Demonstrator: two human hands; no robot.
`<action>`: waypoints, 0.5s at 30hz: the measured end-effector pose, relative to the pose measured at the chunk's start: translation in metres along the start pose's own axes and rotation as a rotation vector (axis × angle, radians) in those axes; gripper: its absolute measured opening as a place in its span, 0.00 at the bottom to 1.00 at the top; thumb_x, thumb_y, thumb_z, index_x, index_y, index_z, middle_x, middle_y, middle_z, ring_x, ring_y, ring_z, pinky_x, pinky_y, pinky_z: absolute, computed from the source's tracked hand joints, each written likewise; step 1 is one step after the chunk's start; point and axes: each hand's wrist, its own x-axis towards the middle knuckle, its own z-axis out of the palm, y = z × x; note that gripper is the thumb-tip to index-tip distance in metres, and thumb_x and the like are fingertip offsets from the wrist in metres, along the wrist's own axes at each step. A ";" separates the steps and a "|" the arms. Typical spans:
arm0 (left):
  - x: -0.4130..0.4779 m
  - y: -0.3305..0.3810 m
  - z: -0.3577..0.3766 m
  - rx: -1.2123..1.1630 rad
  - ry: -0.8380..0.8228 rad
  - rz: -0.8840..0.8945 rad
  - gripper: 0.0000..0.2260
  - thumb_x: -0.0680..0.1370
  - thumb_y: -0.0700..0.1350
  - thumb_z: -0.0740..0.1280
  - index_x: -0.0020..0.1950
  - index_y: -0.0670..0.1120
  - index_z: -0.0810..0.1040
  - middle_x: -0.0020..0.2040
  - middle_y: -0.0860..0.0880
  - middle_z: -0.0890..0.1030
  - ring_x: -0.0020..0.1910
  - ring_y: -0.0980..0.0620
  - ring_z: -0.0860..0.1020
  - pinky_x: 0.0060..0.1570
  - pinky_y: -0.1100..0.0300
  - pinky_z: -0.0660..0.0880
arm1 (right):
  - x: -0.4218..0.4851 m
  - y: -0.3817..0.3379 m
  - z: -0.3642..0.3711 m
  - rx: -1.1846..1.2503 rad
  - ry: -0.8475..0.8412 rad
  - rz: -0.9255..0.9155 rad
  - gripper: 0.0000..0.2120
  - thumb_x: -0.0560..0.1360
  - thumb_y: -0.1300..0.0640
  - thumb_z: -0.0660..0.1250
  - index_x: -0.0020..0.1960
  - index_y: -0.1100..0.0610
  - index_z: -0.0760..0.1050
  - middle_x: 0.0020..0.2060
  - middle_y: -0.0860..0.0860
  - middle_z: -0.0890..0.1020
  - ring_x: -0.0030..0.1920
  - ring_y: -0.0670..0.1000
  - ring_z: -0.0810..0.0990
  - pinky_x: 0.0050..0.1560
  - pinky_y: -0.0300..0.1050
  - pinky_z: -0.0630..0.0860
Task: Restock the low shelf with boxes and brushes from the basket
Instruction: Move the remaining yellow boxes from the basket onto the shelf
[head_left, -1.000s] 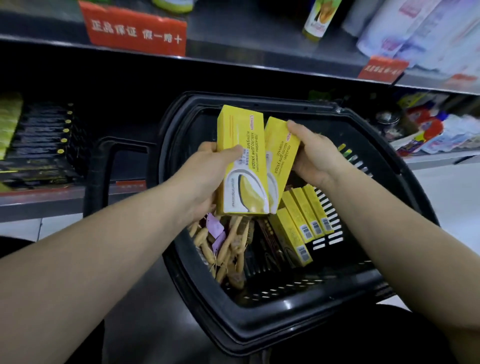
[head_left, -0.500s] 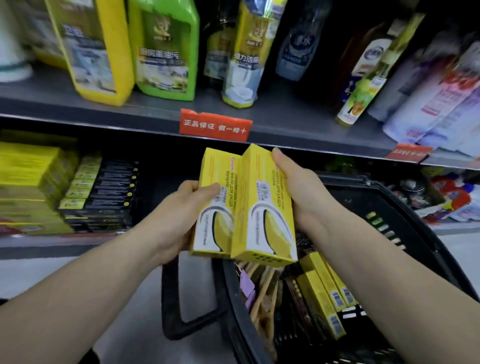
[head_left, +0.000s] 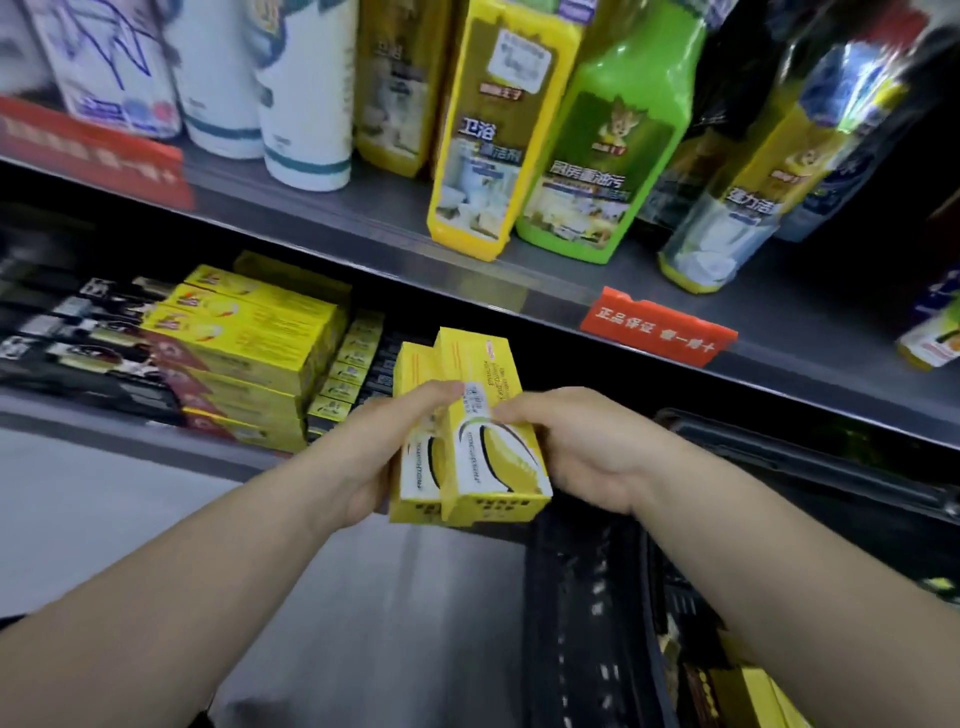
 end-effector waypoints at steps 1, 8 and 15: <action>0.003 0.000 -0.005 -0.006 0.016 -0.003 0.20 0.69 0.59 0.70 0.55 0.49 0.81 0.49 0.45 0.85 0.49 0.44 0.83 0.55 0.40 0.76 | 0.005 -0.001 0.003 -0.029 -0.018 0.010 0.09 0.77 0.62 0.63 0.51 0.65 0.79 0.49 0.60 0.83 0.48 0.57 0.81 0.55 0.53 0.77; 0.031 -0.005 -0.025 -0.040 0.257 -0.010 0.09 0.78 0.43 0.63 0.55 0.41 0.76 0.47 0.41 0.83 0.41 0.45 0.82 0.36 0.54 0.77 | 0.058 -0.004 -0.006 0.075 0.165 0.060 0.11 0.79 0.61 0.61 0.40 0.62 0.77 0.33 0.56 0.82 0.31 0.52 0.80 0.35 0.43 0.77; 0.046 0.006 -0.045 0.187 0.440 0.108 0.14 0.77 0.44 0.63 0.61 0.44 0.67 0.45 0.44 0.77 0.44 0.43 0.78 0.41 0.50 0.77 | 0.121 0.011 -0.044 -1.145 0.339 0.166 0.13 0.74 0.63 0.62 0.58 0.64 0.69 0.45 0.59 0.77 0.42 0.56 0.78 0.32 0.40 0.66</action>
